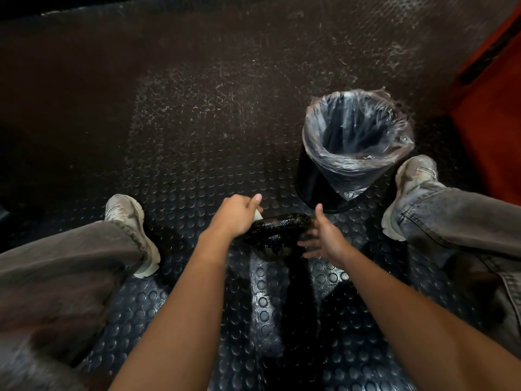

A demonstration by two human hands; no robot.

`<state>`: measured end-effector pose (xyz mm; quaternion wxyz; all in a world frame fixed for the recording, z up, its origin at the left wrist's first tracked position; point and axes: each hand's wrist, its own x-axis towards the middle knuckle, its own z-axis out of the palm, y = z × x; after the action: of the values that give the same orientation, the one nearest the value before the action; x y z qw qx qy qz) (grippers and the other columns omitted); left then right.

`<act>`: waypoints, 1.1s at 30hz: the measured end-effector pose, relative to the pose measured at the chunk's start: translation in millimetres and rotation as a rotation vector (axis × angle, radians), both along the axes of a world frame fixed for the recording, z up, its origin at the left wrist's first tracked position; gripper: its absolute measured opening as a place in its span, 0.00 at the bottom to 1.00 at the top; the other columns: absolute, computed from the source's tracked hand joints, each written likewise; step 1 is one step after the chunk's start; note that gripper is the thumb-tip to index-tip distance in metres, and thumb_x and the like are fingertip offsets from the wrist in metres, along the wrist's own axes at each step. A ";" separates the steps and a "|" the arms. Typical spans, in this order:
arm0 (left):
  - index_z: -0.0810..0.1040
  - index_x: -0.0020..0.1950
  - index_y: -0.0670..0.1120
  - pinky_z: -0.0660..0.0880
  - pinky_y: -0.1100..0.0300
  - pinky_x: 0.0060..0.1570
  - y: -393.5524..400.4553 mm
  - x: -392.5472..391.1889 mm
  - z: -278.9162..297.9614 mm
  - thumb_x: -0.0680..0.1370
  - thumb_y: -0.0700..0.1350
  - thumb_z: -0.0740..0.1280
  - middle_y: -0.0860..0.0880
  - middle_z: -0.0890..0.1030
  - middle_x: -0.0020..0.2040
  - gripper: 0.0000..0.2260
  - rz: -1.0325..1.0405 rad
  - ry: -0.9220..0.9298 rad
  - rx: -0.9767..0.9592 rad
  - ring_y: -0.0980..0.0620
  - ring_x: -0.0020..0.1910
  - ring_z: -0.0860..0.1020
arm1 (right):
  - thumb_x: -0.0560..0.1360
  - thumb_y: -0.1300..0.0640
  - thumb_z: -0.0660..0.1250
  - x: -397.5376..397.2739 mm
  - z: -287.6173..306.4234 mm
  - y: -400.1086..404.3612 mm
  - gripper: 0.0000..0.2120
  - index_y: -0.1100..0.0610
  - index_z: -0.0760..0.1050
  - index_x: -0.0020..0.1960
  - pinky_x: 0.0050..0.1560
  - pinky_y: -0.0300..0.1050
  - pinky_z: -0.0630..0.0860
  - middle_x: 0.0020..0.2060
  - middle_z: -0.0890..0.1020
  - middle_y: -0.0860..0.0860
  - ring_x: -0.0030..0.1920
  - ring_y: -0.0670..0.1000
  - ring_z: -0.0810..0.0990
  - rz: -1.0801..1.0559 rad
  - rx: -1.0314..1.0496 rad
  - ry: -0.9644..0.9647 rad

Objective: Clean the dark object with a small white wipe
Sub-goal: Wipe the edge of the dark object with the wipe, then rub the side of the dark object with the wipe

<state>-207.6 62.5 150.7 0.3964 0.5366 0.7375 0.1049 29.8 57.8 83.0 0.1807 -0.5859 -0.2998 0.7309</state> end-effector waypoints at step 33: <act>0.83 0.63 0.54 0.78 0.51 0.63 -0.7 23.1 50.7 0.82 0.63 0.56 0.51 0.85 0.59 0.22 0.366 -0.834 0.169 0.51 0.59 0.82 | 0.72 0.54 0.79 -44.1 123.3 41.6 0.06 0.47 0.83 0.46 0.44 0.43 0.78 0.39 0.85 0.46 0.38 0.43 0.81 0.214 0.786 -0.197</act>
<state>-184.5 61.8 201.4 0.5891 0.3402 0.5863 0.4399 -14.2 99.4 206.3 0.2839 -0.5053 -0.6308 0.5159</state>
